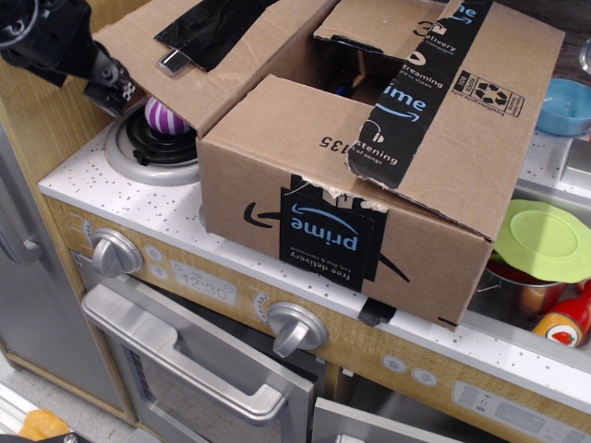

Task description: Close large4fbox flaps

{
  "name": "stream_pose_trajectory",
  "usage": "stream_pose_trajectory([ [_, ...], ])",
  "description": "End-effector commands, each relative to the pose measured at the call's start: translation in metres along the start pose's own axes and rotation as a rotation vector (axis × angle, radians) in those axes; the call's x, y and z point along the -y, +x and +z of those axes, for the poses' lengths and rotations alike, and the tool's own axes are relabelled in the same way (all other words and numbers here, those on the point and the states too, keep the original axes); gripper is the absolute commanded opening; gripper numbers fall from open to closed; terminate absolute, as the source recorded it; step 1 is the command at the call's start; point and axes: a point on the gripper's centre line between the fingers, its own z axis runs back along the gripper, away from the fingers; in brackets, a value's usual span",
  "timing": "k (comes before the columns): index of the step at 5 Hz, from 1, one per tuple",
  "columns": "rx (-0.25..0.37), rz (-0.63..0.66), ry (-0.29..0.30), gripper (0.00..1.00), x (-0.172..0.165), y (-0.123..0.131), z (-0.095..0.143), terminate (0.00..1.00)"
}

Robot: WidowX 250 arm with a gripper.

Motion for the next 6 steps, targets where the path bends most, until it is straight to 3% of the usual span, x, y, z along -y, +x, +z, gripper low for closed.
stream_pose_trajectory([
  [1,0.055,-0.008,0.03,1.0,0.016,0.027,0.029,0.0],
  [6,0.076,0.016,-0.033,1.0,0.091,0.058,0.043,0.0],
])
